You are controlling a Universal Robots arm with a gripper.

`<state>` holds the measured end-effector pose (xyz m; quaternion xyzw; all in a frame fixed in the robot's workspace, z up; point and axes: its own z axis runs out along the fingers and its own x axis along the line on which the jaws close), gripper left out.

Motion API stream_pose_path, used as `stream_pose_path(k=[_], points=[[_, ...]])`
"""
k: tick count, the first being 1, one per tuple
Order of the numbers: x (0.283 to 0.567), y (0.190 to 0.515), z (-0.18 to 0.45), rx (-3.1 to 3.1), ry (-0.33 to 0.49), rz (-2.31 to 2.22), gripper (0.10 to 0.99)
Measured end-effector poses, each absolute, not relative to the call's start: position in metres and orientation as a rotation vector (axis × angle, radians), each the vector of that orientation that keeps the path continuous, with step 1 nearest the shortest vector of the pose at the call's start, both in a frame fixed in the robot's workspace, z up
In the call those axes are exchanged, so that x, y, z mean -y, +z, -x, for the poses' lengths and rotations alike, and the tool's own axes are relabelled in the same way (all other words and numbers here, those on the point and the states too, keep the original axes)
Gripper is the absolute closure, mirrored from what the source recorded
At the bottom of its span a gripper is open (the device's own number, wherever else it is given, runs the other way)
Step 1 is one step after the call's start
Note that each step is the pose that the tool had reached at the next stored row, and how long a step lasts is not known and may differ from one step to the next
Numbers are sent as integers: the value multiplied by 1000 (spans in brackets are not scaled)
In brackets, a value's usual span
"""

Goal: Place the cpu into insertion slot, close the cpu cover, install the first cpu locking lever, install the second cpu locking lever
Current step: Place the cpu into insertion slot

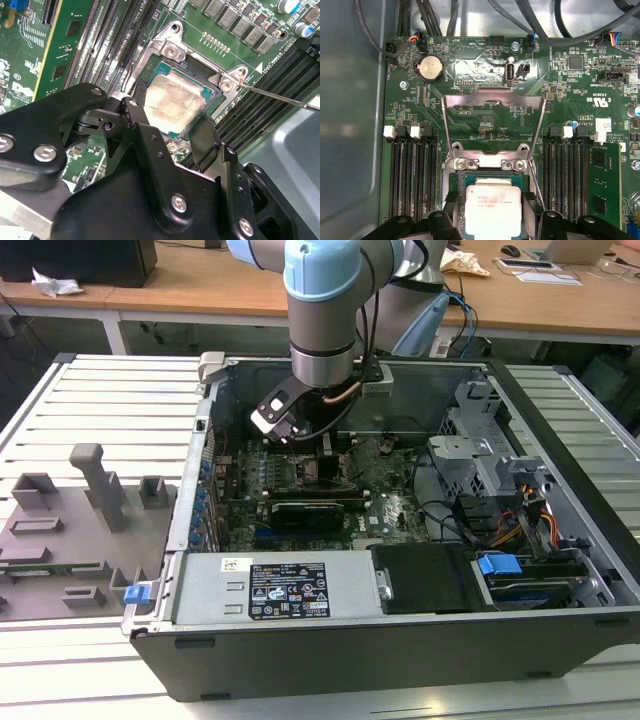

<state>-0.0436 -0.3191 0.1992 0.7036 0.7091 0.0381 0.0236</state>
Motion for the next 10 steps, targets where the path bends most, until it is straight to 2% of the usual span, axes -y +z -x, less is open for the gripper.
stream_pose_path(k=[10], points=[[318,202,43,-2197,124,-2181,475]])
